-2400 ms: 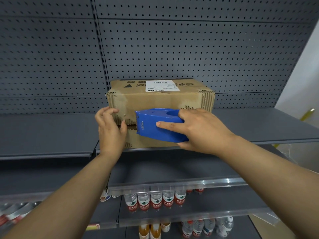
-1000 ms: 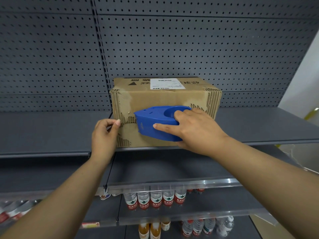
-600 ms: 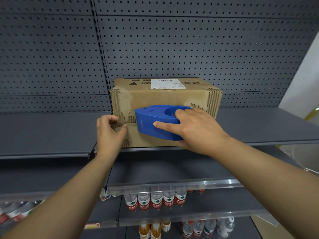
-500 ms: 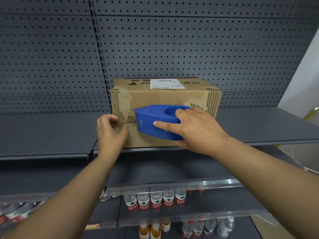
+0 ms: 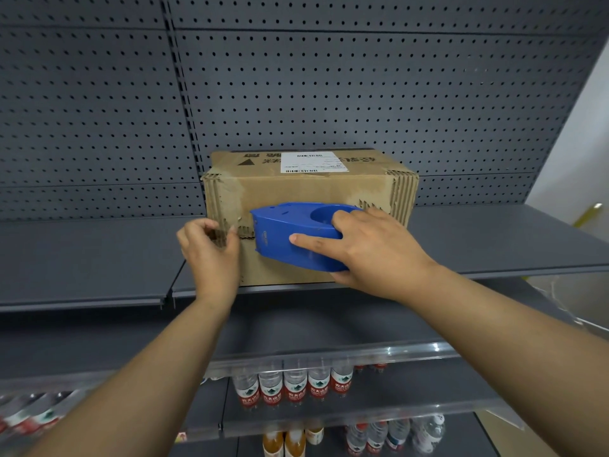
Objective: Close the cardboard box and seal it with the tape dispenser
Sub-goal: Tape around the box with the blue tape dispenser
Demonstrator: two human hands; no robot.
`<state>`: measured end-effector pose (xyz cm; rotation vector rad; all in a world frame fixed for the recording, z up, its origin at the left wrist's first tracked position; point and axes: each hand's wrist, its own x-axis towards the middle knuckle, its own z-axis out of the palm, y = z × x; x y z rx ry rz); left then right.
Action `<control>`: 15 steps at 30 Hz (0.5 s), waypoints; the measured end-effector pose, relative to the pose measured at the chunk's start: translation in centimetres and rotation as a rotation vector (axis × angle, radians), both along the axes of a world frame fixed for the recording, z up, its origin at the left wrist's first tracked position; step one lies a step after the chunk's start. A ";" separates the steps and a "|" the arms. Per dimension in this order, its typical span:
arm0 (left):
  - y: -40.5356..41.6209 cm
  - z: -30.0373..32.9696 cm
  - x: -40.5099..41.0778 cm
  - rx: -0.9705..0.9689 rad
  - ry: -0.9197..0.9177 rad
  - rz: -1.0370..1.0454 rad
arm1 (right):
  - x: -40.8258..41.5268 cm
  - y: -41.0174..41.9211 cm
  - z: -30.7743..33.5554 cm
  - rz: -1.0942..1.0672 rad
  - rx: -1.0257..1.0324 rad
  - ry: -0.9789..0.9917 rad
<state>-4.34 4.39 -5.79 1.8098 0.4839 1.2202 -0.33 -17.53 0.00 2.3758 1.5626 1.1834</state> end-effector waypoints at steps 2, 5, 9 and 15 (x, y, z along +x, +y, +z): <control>-0.1 0.0 0.0 -0.001 -0.009 0.004 | 0.0 -0.1 0.0 0.004 0.002 0.006; -0.4 0.0 0.0 0.004 -0.025 0.010 | -0.1 -0.2 0.0 0.011 0.007 0.011; -0.6 -0.1 0.1 0.012 -0.038 0.019 | -0.2 -0.3 0.0 0.014 0.011 0.013; -0.8 -0.3 -0.1 -0.004 0.000 0.028 | -0.2 -0.3 -0.1 0.019 0.004 0.008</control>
